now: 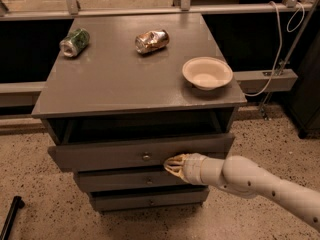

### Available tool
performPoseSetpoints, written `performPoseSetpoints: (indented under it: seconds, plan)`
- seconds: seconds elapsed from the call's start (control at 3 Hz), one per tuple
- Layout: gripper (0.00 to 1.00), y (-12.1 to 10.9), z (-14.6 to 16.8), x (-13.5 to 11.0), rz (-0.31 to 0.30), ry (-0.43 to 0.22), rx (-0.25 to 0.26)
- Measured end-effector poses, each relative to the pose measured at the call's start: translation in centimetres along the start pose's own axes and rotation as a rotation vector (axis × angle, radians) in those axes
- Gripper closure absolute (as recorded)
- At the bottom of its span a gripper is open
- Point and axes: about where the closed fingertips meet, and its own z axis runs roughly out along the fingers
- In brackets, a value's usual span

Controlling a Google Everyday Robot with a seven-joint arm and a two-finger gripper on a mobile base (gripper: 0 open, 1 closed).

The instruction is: Close top drawer

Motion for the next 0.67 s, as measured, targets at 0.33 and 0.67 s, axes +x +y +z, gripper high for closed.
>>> performPoseSetpoints:
  seconds: [0.33,0.67]
  plan:
    - [1.0,-1.51,1.47,0.2,0.026,-0.026,0.023]
    - [1.0,-2.13,2.43,-0.28,0.035,-0.053,0.03]
